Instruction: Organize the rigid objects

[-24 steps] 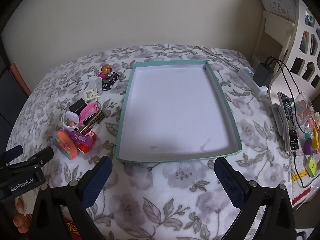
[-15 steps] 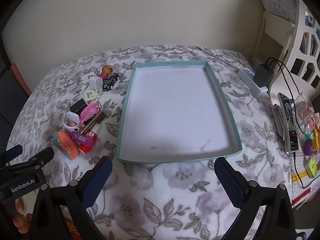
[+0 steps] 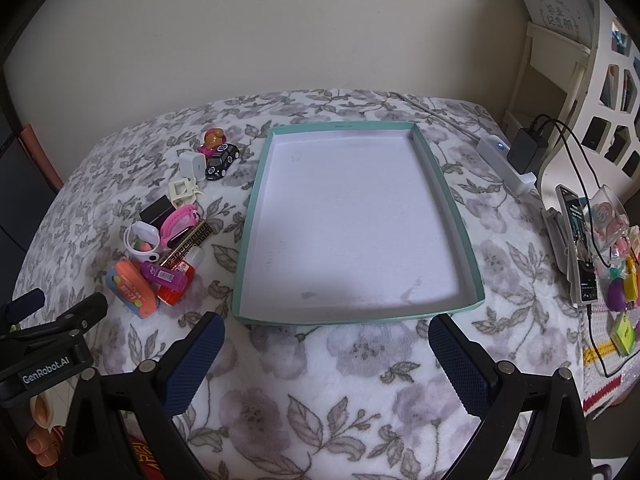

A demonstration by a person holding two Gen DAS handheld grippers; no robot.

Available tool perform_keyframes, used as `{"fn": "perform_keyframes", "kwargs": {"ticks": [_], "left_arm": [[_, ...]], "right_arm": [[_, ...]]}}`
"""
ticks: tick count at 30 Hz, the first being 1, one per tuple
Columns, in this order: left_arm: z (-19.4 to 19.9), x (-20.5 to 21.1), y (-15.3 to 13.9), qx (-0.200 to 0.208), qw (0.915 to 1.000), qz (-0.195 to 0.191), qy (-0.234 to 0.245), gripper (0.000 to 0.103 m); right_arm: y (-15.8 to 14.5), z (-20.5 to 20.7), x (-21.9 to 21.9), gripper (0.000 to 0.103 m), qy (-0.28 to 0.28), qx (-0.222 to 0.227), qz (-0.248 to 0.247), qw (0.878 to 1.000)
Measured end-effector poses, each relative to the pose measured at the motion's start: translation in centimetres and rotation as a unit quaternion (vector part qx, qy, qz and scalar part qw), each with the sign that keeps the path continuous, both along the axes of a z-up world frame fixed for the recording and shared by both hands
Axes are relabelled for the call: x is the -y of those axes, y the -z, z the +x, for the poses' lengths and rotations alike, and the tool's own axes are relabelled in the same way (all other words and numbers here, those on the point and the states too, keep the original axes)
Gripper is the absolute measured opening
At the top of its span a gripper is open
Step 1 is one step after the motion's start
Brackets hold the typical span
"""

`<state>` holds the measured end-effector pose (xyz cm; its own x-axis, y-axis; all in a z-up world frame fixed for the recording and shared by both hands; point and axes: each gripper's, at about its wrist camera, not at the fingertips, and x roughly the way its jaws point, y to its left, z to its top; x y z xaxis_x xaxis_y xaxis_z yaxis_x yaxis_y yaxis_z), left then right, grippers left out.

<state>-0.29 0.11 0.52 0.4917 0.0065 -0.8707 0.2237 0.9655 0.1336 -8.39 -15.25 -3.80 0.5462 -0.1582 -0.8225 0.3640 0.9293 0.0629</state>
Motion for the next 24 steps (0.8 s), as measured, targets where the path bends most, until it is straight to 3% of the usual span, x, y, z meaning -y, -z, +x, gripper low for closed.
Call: {"fn": "perform_keyframes", "kwargs": {"ticks": [24], "left_arm": [[-0.08,0.1,0.09,0.001,1.0,0.001,0.0,0.103]], "right_arm": [[0.27,-0.05,0.22,0.103,0.0,0.0,-0.001,1.0]]}}
